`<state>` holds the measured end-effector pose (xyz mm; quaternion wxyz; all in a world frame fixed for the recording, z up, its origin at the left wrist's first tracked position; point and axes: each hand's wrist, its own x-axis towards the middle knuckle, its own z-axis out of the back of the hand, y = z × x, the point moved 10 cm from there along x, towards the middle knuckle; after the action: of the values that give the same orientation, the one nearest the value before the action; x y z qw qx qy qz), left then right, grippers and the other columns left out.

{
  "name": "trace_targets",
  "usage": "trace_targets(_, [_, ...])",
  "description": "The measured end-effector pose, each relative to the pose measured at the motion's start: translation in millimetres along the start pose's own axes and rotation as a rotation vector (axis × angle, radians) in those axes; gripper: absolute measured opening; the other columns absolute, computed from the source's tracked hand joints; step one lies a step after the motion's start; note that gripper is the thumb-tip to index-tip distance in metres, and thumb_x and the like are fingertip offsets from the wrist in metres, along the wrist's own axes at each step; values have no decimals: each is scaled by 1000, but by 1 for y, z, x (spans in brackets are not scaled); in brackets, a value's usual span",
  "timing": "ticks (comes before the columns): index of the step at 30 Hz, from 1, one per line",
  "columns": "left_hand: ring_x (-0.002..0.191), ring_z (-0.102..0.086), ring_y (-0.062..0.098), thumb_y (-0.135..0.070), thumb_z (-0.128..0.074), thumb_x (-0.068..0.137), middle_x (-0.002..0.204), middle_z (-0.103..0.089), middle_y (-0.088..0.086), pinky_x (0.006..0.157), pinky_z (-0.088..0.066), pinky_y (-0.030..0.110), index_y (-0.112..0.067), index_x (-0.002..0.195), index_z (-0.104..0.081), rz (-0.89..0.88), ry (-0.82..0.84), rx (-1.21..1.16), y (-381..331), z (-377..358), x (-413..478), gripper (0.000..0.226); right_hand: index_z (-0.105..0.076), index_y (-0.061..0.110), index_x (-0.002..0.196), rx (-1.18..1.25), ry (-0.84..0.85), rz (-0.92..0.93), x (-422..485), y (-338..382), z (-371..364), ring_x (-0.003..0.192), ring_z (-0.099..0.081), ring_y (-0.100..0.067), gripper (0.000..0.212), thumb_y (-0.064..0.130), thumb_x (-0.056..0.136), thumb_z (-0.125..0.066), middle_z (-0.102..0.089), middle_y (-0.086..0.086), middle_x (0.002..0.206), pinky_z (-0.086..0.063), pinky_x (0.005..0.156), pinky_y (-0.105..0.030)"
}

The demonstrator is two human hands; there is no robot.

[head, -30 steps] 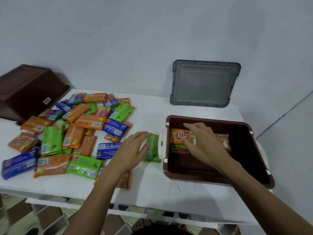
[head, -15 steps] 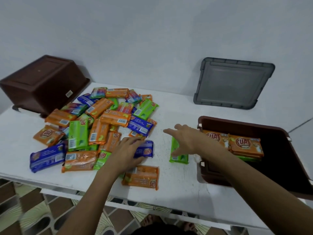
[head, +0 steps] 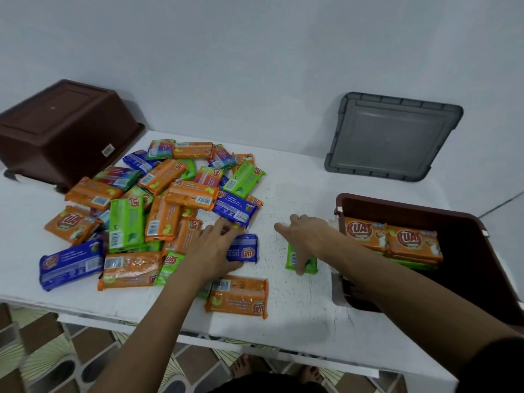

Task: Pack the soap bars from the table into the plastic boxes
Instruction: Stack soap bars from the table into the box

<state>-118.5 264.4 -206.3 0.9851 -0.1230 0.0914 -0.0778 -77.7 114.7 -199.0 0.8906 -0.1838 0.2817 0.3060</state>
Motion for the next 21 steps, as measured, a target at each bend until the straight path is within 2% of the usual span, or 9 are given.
trace_targets(4, [127,-39,21,-55,-67,79,142,-30,-1,106,-31,38,-32,146,-31,-6,22,23,0,-1,3,80,-26,25,142,30,-31,8,4,-1,2,114,-48,-28,101,51,63,-83,-43,-15,130,-48,79,-37])
trace_targets(7, [126,-38,21,-56,-66,79,141,-29,0,106,-29,37,-32,146,-30,-13,28,37,-2,-1,3,80,-27,28,144,46,-40,25,3,0,11,119,-45,-31,96,55,67,-78,-38,-16,134,-48,86,-41])
trace_targets(12, [124,-41,20,-62,-68,72,138,-33,-2,104,-30,36,-34,140,-33,-17,13,20,-2,-1,4,81,-41,30,137,97,-90,42,-4,-7,29,116,-40,-30,82,65,68,-71,-33,-12,128,-48,89,-43])
trace_targets(17, [124,-39,16,-66,-66,70,140,-41,-8,101,-33,36,-34,137,-32,-22,-26,-14,-12,12,6,81,-50,28,114,290,-272,92,-27,-19,52,103,-44,-25,64,68,68,-69,-33,-7,120,-48,83,-38])
trace_targets(21, [118,-43,15,-75,-56,68,136,-46,-9,97,-36,35,-34,138,-32,-64,-119,-60,-26,33,5,84,-52,27,98,469,-491,170,-55,-33,74,81,-48,-11,51,68,71,-68,-46,3,103,-41,68,-26])
